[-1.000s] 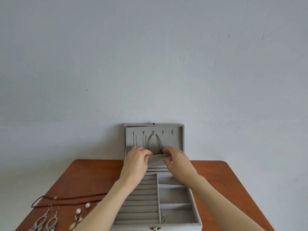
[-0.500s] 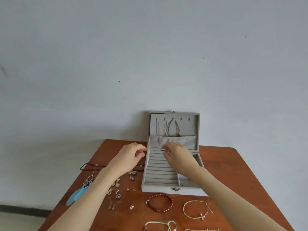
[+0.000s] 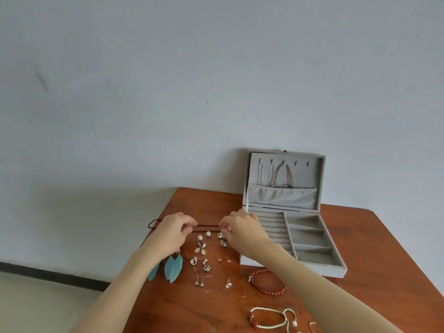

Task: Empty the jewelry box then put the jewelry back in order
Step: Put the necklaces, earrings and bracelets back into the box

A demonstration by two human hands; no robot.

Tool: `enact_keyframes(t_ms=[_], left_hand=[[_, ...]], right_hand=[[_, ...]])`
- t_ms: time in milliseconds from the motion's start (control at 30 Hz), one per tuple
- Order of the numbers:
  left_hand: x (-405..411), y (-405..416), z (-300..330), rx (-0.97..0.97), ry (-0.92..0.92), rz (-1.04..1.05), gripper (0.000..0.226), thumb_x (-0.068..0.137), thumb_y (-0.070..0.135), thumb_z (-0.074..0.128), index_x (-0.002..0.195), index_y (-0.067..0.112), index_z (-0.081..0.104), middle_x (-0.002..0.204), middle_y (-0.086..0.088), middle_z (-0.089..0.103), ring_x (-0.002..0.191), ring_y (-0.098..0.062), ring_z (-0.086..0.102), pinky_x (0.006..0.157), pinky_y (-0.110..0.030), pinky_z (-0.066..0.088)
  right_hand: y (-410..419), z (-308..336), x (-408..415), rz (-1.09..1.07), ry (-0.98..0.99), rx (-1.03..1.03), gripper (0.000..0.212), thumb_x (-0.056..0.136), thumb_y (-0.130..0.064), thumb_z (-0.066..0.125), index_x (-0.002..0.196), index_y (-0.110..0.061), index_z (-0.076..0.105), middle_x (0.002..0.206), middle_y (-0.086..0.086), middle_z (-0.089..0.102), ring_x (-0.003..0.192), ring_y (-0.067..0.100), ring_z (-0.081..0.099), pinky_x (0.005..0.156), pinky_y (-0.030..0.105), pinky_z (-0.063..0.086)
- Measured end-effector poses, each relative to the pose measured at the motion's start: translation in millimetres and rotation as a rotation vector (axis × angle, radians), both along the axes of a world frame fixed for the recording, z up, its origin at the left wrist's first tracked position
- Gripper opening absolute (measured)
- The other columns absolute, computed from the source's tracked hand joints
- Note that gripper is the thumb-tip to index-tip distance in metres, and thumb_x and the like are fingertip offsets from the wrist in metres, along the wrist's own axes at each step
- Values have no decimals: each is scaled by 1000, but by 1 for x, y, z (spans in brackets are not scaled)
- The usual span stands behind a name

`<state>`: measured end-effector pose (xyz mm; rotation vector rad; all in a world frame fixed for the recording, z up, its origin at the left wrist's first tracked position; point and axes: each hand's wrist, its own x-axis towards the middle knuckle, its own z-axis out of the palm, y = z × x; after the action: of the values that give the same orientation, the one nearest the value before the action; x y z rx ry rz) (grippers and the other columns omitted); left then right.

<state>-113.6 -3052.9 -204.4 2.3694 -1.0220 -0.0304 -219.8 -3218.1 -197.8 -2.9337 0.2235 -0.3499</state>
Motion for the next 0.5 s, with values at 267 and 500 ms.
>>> enact_keyframes(t_ms=[267, 500], left_hand=[[2, -7, -16, -5, 92, -78, 18, 88, 14, 59, 98, 26, 69, 86, 18, 52, 79, 4, 52, 65, -6, 37], [3, -8, -16, 51, 68, -141, 12, 86, 14, 61, 93, 22, 67, 90, 13, 52, 83, -1, 52, 69, -9, 38]], right_hand=[[13, -7, 28, 51, 18, -30, 27, 92, -24, 46, 113, -27, 63, 113, 0, 58, 107, 21, 44, 89, 37, 27], [15, -14, 31, 70, 59, -43, 23, 92, -25, 49, 110, -21, 63, 111, 1, 59, 109, 21, 43, 90, 36, 27]])
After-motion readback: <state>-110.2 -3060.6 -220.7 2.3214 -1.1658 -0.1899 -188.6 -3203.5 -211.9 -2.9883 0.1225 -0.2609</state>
